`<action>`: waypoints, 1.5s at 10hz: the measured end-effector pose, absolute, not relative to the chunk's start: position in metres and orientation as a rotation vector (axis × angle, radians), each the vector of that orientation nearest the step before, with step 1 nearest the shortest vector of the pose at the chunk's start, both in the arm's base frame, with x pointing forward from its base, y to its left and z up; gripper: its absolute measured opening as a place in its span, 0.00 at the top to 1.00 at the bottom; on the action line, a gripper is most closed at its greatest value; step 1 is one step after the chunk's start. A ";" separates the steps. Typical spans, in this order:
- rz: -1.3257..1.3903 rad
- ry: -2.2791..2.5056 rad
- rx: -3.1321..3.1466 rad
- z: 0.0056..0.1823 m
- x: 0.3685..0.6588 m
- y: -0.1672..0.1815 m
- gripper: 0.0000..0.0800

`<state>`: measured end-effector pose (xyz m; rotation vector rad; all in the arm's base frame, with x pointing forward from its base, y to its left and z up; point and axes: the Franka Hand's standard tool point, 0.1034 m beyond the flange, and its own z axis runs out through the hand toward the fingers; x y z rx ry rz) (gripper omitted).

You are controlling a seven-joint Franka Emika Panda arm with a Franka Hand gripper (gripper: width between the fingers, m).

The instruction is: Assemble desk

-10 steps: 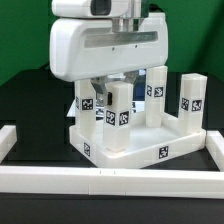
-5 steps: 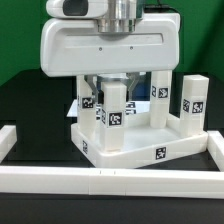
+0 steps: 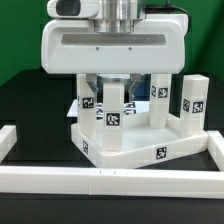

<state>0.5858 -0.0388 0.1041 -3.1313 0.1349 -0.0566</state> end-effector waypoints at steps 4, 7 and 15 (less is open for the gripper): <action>-0.046 0.900 -2.941 0.102 0.584 -0.034 0.63; -0.034 1.233 -2.798 0.102 0.585 -0.029 0.63; -0.053 0.417 -3.044 0.103 0.591 -0.020 0.19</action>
Offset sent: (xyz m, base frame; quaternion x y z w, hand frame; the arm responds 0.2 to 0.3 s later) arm -0.0105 0.0027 -0.0040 -0.0029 -0.0298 0.3123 0.9495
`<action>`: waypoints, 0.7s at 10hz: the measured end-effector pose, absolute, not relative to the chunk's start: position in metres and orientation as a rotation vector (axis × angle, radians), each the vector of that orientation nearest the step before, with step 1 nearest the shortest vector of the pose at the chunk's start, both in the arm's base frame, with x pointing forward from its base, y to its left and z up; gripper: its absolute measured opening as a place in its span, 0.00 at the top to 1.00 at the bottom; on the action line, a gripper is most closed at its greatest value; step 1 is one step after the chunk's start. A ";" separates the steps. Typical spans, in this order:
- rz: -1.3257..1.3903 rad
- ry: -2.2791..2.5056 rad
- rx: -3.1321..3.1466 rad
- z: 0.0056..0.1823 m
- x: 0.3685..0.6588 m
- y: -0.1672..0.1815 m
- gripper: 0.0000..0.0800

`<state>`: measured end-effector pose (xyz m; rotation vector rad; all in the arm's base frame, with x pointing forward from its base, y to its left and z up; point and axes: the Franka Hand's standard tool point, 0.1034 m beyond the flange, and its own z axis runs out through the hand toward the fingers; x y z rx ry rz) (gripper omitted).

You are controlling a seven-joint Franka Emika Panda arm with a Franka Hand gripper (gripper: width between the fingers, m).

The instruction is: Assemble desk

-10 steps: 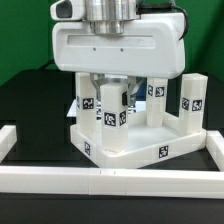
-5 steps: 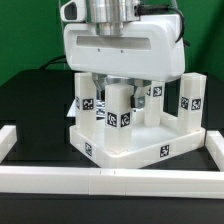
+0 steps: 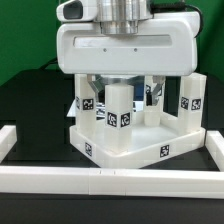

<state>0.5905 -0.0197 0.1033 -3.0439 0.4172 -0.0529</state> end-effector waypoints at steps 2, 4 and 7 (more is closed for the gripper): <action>-0.057 0.143 -3.076 0.101 0.590 -0.016 0.19; -0.061 -0.188 -3.082 0.101 0.590 -0.016 0.19; -0.047 -0.595 -3.045 0.099 0.588 -0.017 0.19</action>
Offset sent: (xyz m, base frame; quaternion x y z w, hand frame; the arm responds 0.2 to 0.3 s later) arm 0.0036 0.0073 -0.0004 0.0031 -0.0229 -0.2645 0.9641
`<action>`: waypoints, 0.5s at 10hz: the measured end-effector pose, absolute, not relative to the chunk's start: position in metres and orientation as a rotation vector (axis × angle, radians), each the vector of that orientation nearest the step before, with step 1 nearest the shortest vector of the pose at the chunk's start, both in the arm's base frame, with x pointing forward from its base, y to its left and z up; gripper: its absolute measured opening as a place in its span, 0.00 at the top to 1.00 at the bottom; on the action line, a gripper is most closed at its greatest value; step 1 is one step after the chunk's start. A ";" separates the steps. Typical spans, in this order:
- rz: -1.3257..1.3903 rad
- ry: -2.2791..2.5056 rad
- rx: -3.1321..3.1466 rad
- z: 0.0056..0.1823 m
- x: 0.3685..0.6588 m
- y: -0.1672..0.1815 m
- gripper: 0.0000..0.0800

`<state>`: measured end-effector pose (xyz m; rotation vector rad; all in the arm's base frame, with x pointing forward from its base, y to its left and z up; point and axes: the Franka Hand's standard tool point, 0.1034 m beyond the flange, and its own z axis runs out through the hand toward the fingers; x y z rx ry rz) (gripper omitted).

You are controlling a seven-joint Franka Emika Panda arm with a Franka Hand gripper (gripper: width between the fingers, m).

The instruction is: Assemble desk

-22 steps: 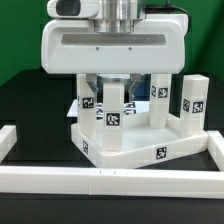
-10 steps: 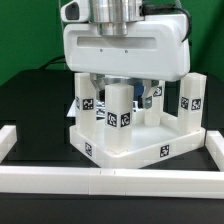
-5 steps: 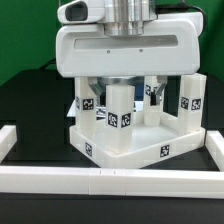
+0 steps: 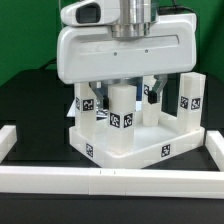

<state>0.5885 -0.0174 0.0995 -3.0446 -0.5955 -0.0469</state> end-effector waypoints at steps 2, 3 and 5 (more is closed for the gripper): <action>-0.046 -0.768 -3.015 0.099 0.588 -0.021 0.19; -0.045 -0.865 -2.992 0.099 0.588 -0.023 0.19; -0.043 -0.893 -2.987 0.099 0.588 -0.024 0.26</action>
Offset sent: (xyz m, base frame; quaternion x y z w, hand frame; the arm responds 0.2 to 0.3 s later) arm 0.0009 -0.0027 -0.0004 0.0042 -0.0049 -0.1919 0.9814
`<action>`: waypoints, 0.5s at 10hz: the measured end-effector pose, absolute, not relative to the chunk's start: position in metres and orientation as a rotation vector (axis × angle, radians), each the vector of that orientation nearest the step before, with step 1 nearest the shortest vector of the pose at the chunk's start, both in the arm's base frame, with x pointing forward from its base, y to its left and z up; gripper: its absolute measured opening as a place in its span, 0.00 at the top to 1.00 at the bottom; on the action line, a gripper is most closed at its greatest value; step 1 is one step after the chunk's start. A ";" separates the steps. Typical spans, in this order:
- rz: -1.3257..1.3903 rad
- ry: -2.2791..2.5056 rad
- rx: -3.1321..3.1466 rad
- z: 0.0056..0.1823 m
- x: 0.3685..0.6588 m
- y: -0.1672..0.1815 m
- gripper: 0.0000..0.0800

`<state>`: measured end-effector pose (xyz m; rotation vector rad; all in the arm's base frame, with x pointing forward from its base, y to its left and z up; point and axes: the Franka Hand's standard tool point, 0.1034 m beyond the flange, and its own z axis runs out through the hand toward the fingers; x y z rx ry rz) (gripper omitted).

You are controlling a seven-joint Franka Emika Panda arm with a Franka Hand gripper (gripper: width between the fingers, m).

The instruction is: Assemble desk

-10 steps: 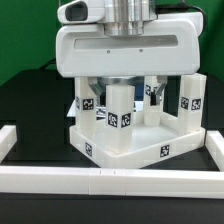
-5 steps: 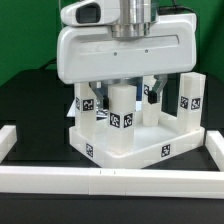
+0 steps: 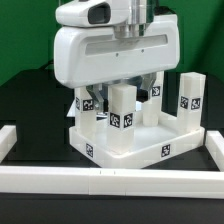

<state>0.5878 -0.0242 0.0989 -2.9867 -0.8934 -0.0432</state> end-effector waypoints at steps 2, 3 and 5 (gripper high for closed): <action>-0.043 -0.893 -2.987 0.099 0.588 -0.025 0.44; -0.043 -0.892 -2.987 0.099 0.588 -0.025 0.61; -0.043 -0.857 -2.997 0.099 0.588 -0.025 0.64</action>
Offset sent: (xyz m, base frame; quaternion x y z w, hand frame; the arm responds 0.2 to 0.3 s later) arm 0.0000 0.0000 0.0000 0.0000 0.0000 0.0000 1.0000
